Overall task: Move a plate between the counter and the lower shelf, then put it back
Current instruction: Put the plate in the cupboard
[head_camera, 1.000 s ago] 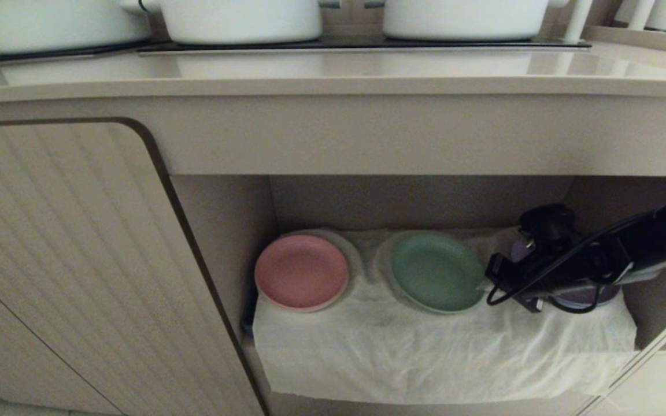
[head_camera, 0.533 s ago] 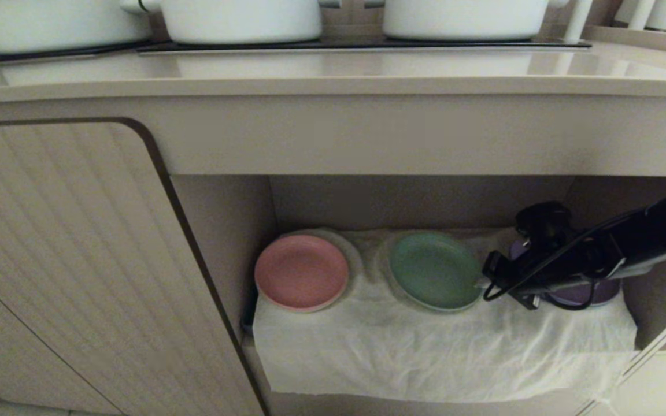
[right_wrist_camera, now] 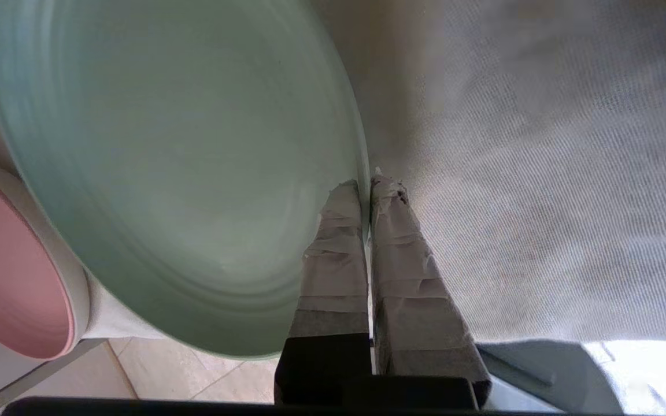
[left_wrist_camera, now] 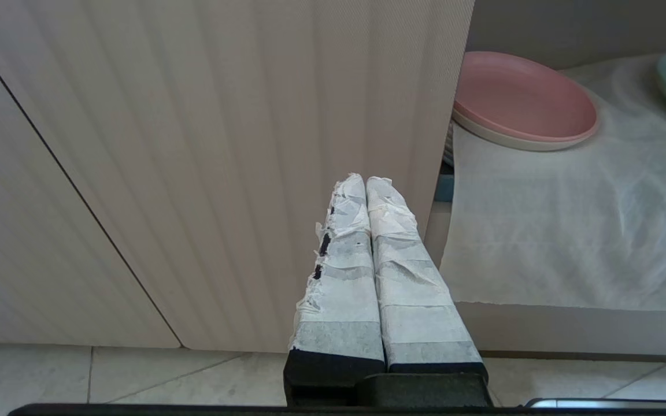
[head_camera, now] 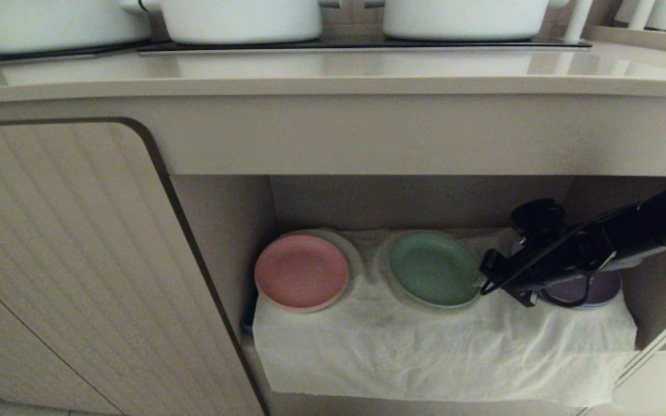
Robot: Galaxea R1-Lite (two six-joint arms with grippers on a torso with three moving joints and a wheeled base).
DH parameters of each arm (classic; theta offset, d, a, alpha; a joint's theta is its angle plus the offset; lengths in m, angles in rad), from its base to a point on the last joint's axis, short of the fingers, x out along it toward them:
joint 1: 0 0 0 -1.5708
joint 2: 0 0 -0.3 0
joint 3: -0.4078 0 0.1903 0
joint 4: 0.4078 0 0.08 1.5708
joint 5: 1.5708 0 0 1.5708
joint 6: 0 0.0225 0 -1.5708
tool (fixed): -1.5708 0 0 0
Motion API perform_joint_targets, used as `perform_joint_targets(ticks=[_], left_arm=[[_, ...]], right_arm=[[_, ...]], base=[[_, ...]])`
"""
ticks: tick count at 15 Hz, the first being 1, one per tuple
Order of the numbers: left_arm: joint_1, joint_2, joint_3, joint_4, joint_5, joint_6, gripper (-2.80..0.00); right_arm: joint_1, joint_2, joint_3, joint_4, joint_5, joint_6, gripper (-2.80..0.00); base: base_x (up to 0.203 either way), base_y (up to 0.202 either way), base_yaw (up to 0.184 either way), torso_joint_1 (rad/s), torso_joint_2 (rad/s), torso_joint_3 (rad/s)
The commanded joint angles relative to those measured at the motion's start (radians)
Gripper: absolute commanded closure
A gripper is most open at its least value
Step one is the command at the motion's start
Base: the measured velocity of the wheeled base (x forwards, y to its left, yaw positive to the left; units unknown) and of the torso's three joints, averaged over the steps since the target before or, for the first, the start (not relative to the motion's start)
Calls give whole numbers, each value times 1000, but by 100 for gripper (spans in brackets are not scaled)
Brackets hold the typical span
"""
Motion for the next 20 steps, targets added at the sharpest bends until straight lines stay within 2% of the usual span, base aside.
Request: perform_joint_targets(ticks=[1,20], left_arm=[[0,0,0,0,0,0,0],[0,0,0,0,0,-1,0]], right_arm=[[0,10,-15,9,-2,8,0],[0,43,-74,15,-32,10,0]], base=[[0,0,0,0,0,0],[0,0,0,0,0,0]])
